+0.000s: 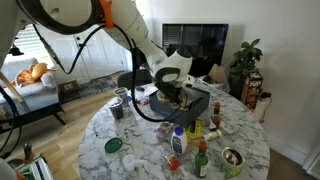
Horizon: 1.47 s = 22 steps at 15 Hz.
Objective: Remove the clear cup from the box and put the torch on the table then put the silver cup inside the clear cup
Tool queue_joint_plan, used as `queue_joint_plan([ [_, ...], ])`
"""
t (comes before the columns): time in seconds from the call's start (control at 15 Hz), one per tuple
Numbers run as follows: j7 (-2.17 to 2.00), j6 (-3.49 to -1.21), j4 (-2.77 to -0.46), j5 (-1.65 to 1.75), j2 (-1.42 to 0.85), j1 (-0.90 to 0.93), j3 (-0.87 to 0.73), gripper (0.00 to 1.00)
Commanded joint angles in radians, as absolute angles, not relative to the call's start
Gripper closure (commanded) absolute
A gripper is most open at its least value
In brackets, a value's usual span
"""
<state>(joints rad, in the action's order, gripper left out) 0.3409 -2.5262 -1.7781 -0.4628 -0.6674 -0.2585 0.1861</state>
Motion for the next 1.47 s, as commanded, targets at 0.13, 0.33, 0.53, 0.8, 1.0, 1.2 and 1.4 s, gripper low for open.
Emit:
queue_joint_plan([
  [0.13,0.376,-2.468,-1.851,-0.533,-0.494,-0.3,0.247,0.99],
  [0.33,0.367,-2.399,-1.91,-0.511,-0.357,-0.273,0.222,0.99],
  [0.53,0.399,-2.23,-1.964,-0.508,-0.24,-0.251,0.201,0.99],
  [0.8,0.447,-2.041,-2.042,-0.45,-0.142,-0.185,0.148,0.99],
  [1.0,0.476,-2.119,-2.119,-0.404,-0.135,-0.13,0.12,0.99],
  [1.2,0.523,-2.22,-2.172,-0.417,-0.177,-0.1,0.113,0.99],
  [1.4,0.544,-2.317,-2.196,-0.42,-0.238,-0.091,0.112,0.99],
])
